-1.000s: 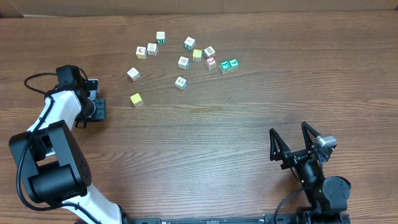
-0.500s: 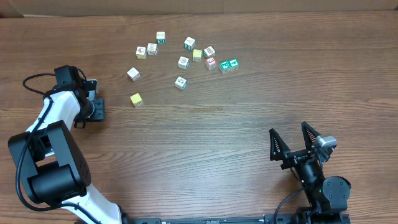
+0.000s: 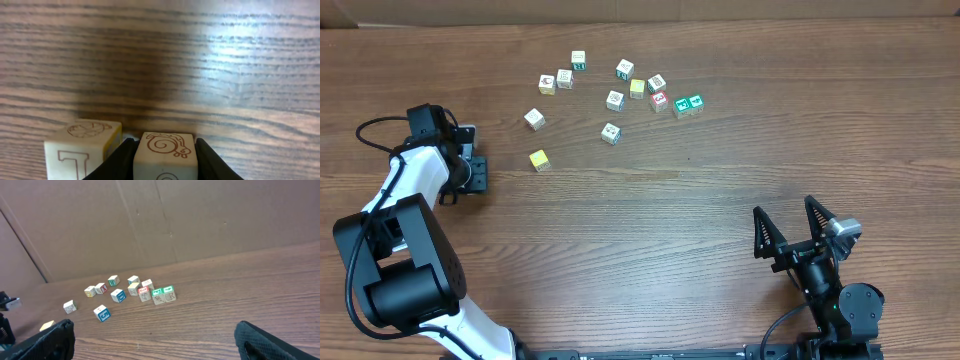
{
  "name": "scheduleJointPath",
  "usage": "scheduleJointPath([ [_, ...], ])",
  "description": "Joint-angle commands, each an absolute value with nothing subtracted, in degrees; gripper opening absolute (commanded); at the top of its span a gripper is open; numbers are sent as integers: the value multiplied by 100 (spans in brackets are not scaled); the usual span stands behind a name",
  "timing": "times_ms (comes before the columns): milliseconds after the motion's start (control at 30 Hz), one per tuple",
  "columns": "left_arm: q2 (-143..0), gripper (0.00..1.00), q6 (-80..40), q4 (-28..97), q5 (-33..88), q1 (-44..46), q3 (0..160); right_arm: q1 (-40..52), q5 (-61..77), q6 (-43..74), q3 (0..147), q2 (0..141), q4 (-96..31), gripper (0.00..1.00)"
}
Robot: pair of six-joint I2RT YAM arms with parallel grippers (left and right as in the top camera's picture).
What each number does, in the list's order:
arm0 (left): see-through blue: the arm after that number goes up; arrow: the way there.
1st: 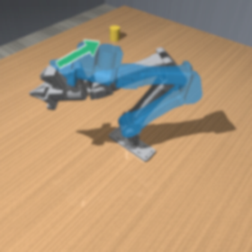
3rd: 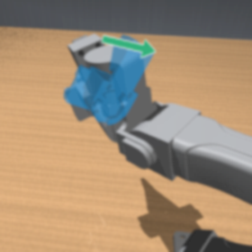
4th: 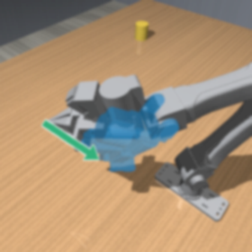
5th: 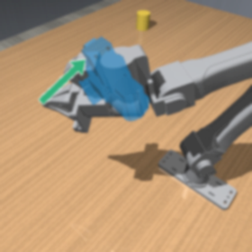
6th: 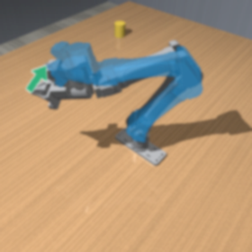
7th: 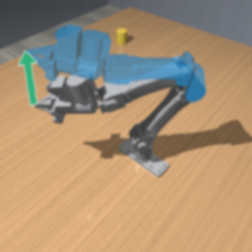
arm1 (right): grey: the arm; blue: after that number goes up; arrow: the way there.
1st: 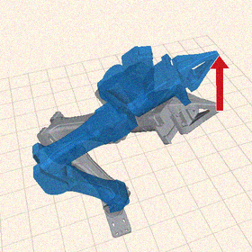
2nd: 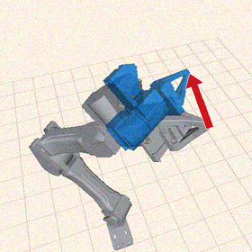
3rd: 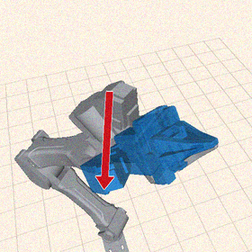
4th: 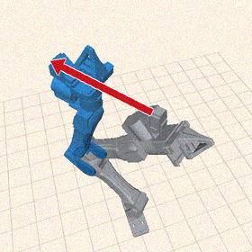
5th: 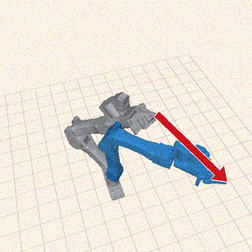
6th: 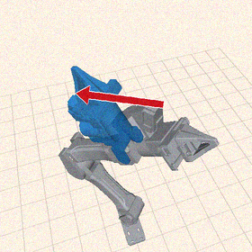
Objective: Form a horizontal line
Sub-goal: 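Move the left gripper back to the cluster toward a yellow block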
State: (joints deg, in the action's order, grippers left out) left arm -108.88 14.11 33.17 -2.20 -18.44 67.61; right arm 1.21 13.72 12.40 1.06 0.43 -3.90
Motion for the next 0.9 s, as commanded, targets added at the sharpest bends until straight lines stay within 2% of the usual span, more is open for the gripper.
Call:
scheduleJointPath([
  [0,-10940,33,1525,3234,-148,-1879,6753,137,1400,1221,47,19,-355,100],
  [667,-10940,38,1522,2762,113,-1872,6785,137,1400,1221,47,19,-355,100],
  [867,-10938,39,1520,2862,178,-1863,7236,137,1400,1221,47,19,-357,100],
])
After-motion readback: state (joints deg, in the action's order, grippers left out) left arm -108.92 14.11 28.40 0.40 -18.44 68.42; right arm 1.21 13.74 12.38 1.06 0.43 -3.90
